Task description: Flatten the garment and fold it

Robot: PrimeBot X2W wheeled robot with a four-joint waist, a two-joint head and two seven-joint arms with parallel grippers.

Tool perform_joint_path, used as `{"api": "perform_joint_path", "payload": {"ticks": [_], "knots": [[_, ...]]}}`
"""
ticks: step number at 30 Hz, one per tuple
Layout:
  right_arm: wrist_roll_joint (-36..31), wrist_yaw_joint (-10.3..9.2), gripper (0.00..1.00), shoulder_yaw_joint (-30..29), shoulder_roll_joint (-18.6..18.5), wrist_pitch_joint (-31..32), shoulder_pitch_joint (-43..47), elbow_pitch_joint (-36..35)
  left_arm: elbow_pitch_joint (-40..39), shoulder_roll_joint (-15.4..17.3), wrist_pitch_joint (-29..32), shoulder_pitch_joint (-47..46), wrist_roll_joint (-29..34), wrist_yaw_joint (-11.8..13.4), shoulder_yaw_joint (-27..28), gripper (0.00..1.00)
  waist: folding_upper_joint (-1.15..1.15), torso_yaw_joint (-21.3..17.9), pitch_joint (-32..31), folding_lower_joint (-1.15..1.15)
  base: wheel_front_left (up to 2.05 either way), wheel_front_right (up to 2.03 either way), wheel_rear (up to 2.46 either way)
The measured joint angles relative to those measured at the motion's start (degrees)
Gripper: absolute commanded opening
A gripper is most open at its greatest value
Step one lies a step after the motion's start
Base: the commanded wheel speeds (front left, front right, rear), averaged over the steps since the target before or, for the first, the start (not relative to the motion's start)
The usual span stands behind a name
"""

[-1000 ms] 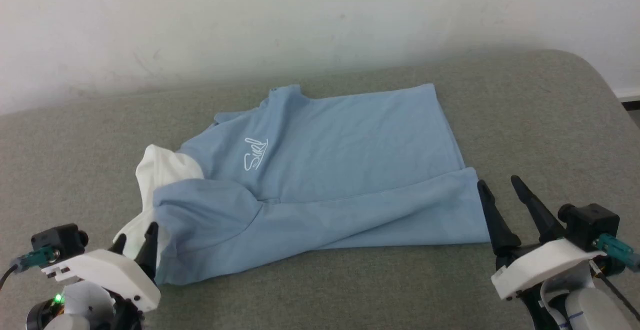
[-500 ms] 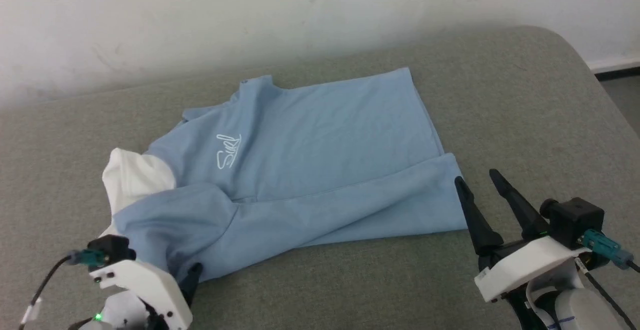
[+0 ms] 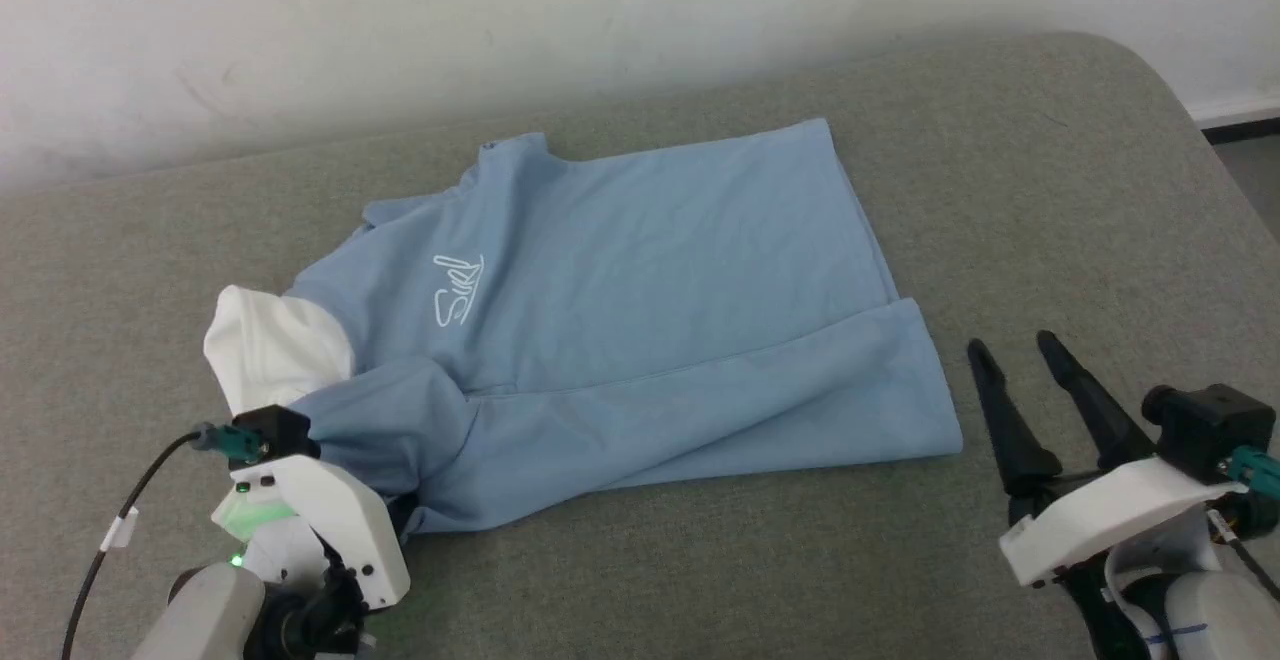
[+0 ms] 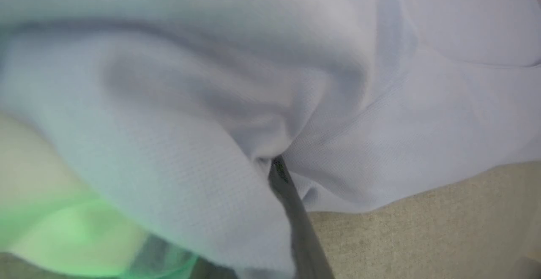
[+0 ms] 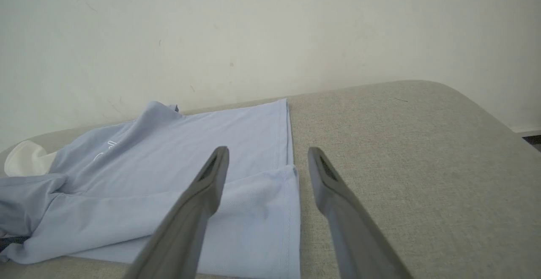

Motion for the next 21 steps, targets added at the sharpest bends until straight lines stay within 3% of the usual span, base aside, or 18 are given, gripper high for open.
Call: {"api": "perform_joint_path", "payload": {"ticks": [8,16,21], "knots": [[4.0,0.00,1.00,-2.2,-3.6,7.0,-0.3,2.6,0.8,-1.7,-4.4,-0.5,0.0,-1.5,0.0,0.00,0.00,2.1,-0.3,0.00,0.00,0.00,0.00],[11.0,0.00,1.00,2.0,-7.8,24.8,-6.6,12.9,-5.0,-1.6,-6.4,-0.5,1.2,-0.9,0.2,0.00,0.00,4.4,0.9,0.02,0.00,0.00,0.00],[14.2,0.00,1.00,5.0,-7.7,32.1,-11.9,18.9,-8.8,-0.8,-6.2,-0.3,1.7,0.1,0.0,0.00,0.00,5.5,2.0,0.01,0.00,0.00,0.00]]}}
